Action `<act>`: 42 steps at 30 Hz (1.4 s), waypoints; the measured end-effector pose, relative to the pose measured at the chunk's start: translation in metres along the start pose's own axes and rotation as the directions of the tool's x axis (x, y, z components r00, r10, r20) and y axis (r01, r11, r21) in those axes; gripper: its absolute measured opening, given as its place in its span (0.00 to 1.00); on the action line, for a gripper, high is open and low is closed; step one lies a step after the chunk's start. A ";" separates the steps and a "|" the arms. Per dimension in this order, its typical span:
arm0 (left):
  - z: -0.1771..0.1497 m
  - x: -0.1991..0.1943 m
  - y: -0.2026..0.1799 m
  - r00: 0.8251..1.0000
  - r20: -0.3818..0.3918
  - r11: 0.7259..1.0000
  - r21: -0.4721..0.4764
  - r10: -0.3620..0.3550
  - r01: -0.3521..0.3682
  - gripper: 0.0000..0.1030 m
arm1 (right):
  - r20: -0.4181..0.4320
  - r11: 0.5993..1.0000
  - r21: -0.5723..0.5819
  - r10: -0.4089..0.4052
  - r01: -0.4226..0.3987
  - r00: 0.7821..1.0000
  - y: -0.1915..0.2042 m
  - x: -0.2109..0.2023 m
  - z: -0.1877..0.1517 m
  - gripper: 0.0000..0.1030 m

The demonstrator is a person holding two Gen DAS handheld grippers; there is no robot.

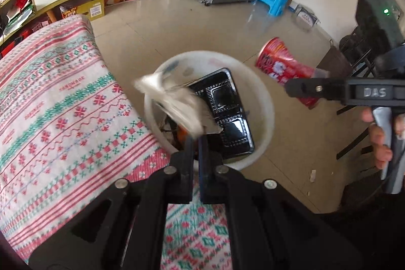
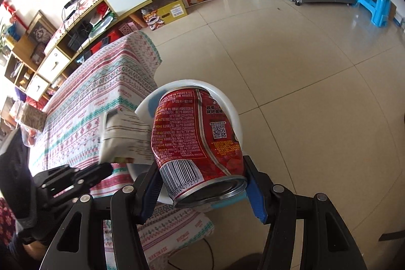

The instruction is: Collect trash

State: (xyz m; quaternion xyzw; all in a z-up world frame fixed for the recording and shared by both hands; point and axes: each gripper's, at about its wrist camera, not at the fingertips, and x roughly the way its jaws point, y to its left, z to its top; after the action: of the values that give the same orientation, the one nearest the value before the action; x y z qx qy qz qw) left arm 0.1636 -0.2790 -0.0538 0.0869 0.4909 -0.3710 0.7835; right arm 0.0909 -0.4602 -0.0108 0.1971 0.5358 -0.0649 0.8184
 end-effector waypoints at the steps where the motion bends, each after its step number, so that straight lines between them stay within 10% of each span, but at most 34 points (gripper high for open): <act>1: 0.000 0.001 0.002 1.000 -0.004 1.000 -0.010 0.015 -0.015 0.06 | -0.002 1.000 0.006 0.000 0.000 1.000 -0.001 0.002 0.001 0.59; 7: -0.005 -0.014 0.004 0.999 0.021 0.999 -0.008 0.041 -0.041 0.58 | -0.020 0.999 0.040 0.006 -0.006 1.000 -0.004 0.015 0.008 0.59; 42: -0.050 -0.084 0.065 0.974 0.026 0.958 -0.186 0.227 -0.218 0.85 | 0.004 0.999 0.013 -0.045 0.045 0.999 0.020 0.005 -0.004 0.67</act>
State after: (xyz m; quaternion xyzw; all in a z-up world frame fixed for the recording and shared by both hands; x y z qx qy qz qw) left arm 0.1513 -0.1666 -0.0240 0.0609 0.4911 -0.2360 0.8363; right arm 0.0963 -0.4399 -0.0121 0.1901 0.5380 -0.0871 0.8166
